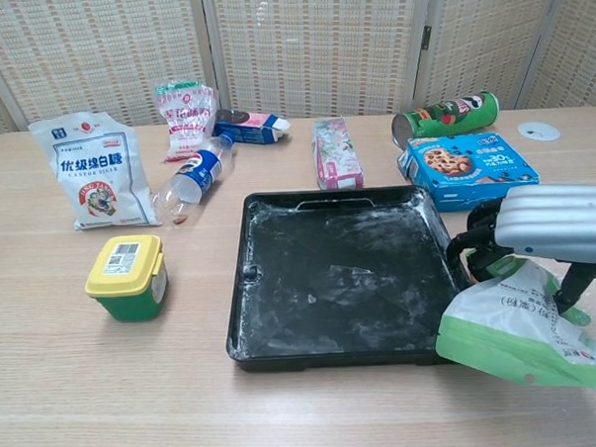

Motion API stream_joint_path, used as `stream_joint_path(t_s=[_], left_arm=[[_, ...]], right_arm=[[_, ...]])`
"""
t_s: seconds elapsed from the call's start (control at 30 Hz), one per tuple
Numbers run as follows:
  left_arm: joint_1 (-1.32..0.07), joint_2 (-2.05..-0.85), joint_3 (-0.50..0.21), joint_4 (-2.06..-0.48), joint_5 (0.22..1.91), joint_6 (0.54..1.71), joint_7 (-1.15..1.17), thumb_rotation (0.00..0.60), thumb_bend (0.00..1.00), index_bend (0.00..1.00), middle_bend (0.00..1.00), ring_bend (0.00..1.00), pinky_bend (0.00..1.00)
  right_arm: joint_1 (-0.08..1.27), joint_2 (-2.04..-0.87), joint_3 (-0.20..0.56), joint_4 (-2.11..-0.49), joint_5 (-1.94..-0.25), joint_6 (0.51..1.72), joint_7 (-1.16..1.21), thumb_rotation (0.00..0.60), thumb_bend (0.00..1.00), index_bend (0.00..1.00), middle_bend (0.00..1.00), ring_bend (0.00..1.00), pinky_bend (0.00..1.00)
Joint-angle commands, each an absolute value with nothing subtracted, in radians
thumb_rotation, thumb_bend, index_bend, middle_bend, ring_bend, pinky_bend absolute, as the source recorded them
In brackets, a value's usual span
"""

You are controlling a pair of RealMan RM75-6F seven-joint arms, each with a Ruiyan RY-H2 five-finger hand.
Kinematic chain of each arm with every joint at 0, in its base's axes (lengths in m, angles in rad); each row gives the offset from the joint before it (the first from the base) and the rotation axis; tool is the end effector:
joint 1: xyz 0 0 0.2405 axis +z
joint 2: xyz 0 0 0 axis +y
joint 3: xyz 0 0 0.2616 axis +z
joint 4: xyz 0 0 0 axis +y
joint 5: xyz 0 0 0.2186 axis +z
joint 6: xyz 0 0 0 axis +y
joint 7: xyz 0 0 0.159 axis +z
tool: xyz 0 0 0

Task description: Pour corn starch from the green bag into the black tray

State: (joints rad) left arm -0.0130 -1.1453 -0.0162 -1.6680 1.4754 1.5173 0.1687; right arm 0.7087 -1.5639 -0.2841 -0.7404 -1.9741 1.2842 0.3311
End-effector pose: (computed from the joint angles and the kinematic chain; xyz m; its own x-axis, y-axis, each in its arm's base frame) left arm -0.3226 0.1659 0.1407 0.4719 0.0462 0.8804 0.8773 0.0747 -0.4741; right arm -0.2698 -0.3267 -0.0090 0.7833 -0.0795 0.6165 -0.3741 -0.8523 0.3654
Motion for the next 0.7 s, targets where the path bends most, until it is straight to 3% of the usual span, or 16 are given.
stream_joint_path(t_s=[0.03,0.4,0.7], left_arm=[[-0.014,-1.145,-0.016,-1.669,1.474,1.515,0.170,0.600,0.35,0.11,0.15,0.20,0.00],[-0.016,-1.140,-0.017,-1.674,1.471,1.512,0.173,0.600,0.35,0.11,0.15,0.20,0.00],[-0.021,-1.140,-0.019,-1.674,1.477,1.511,0.173,0.600,0.35,0.11,0.15,0.20,0.00]], right_arm=[[0.707,-1.564,-0.284,-0.744,-1.973,1.289,0.327,0.600,0.16,0.53,0.32,0.43,0.27],[0.697,-1.551,-0.261,-0.769,-1.933,1.306,0.368,0.600,0.16,0.60,0.40,0.49,0.32],[0.724,-1.465,-0.212,-0.920,-1.875,1.271,0.373,0.600,0.16,0.60,0.41,0.51,0.35]])
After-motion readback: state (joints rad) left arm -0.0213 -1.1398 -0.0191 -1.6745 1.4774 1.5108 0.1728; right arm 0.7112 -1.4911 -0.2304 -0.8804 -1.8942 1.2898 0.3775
